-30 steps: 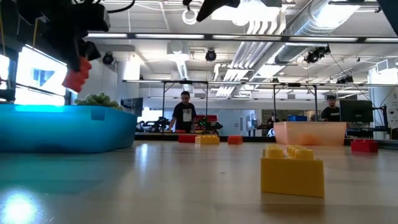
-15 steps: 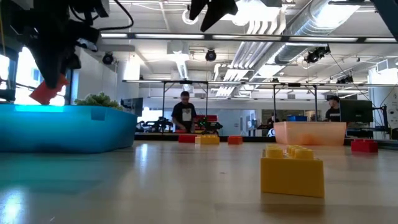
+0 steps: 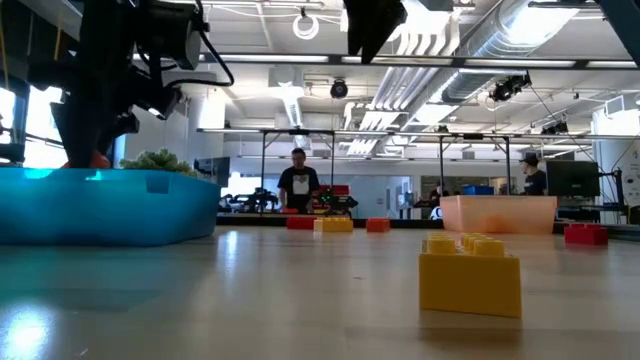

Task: Sort & place blocks by color
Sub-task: Put the orange game piece into the blue bin, then put the yellow game piece into the orange bin

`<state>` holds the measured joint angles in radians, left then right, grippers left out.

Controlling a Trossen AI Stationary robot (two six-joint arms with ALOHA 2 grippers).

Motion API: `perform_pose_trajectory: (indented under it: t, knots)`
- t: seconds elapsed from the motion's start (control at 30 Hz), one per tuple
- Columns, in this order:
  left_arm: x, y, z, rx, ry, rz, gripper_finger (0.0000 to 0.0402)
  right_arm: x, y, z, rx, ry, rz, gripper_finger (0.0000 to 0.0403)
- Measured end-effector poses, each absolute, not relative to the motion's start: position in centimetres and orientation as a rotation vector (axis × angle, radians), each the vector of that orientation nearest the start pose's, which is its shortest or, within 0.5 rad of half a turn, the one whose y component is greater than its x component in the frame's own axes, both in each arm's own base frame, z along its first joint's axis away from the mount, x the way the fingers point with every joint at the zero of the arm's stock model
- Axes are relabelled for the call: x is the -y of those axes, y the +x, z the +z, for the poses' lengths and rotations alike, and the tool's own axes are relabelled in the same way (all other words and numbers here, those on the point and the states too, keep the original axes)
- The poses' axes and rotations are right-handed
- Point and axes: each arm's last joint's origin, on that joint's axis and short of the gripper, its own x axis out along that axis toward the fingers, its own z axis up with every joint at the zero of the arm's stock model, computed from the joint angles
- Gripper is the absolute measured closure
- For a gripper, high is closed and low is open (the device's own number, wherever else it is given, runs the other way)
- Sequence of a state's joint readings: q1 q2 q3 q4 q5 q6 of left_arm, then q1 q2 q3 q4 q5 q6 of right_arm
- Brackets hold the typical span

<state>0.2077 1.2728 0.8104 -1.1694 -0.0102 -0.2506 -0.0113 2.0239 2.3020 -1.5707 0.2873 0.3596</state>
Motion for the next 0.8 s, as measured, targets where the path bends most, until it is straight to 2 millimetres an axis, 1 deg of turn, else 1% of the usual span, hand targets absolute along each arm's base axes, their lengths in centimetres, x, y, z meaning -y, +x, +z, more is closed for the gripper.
perform_pose_trajectory:
  t: [0.13, 0.4, 0.57, 0.8]
  knots:
    - [-3.9, 18.0, 20.2, -1.617, -0.319, 0.380, 0.0259, 1.2, 38.1, 37.4, -1.219, 0.128, -0.477, 0.0169]
    - [-4.3, 17.9, 20.2, -1.620, -0.310, 0.368, 0.0205, 1.5, 38.1, 37.4, -1.206, 0.095, -0.522, 0.0169]
    - [-4.5, 17.8, 20.2, -1.625, -0.283, 0.338, 0.0182, 2.5, 38.0, 37.4, -1.205, 0.116, -0.548, 0.0169]
    - [-4.9, 17.7, 20.2, -1.635, -0.229, 0.276, 0.0181, 4.9, 38.4, 37.6, -1.148, 0.198, -0.556, 0.0169]
